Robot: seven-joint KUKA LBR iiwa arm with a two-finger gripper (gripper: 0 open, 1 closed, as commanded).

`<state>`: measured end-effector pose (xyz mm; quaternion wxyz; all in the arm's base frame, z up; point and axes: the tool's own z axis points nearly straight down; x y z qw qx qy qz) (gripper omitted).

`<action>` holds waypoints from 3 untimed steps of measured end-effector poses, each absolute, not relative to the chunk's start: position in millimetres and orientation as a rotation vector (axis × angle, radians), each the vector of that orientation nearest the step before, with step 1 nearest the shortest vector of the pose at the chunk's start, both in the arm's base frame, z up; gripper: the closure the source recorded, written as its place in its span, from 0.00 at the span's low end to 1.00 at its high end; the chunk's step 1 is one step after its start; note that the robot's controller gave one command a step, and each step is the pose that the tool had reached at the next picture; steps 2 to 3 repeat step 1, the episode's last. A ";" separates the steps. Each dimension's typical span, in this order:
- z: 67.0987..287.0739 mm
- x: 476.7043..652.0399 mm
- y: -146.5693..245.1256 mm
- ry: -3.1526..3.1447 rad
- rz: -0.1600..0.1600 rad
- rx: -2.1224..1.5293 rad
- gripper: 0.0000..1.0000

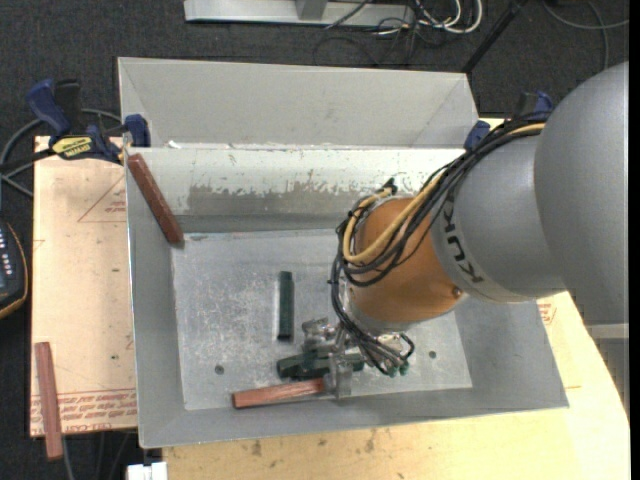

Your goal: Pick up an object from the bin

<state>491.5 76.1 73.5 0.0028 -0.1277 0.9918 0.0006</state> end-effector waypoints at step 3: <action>253.3 513.9 61.4 3.098 0.000 -0.451 1.00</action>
Offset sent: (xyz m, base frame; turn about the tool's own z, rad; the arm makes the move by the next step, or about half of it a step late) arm 0.0199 -0.0150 0.1759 -0.0358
